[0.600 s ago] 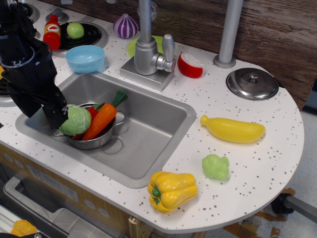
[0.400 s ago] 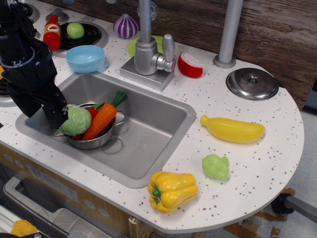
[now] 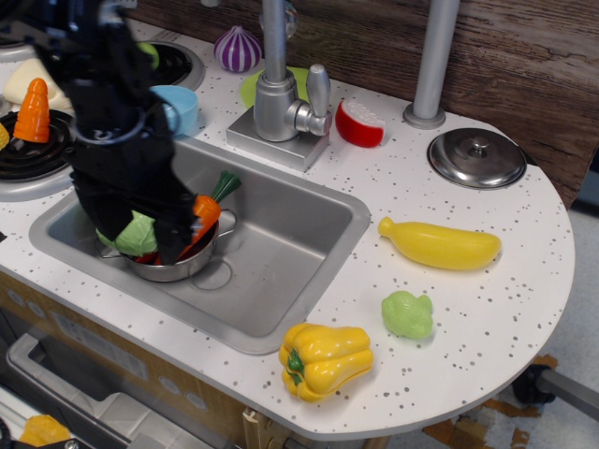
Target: Put broccoli in bowl
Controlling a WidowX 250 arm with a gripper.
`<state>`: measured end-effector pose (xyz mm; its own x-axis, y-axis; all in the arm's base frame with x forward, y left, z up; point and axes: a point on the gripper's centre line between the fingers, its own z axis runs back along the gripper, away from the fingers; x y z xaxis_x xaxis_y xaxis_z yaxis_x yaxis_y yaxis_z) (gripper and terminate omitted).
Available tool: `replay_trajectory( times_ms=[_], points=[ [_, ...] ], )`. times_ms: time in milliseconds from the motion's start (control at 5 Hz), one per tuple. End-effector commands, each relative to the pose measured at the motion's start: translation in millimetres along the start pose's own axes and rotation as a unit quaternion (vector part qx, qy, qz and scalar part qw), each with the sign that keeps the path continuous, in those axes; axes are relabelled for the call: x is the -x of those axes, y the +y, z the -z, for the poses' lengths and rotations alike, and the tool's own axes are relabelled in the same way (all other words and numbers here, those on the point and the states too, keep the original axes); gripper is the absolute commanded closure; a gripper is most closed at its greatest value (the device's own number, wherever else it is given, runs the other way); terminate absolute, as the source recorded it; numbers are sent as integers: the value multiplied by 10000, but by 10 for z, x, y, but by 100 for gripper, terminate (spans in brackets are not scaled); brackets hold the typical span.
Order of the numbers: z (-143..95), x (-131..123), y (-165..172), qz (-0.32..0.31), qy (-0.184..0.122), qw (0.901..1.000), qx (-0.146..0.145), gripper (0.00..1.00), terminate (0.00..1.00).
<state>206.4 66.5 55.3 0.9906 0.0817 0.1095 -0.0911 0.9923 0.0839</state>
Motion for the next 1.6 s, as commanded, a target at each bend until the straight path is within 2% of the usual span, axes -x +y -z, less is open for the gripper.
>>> replay_trajectory(
  times_ms=[0, 400, 600, 800, 1200, 1400],
  points=[
    [-148, -116, -690, 126, -372, 9992, 97, 0, 0],
    [-156, -383, -1378, 125, -331, 9987, 368, 0, 0],
    [-178, -483, -1590, -42, -295, 9981, 536, 0, 0],
    [-143, -538, -1746, 21, -372, 9978, 555, 0, 0],
    [157, -545, -1653, -5, -349, 9965, 759, 0, 0],
    [301, -501, -1645, -126, -517, 9957, 764, 0, 0]
  ],
)
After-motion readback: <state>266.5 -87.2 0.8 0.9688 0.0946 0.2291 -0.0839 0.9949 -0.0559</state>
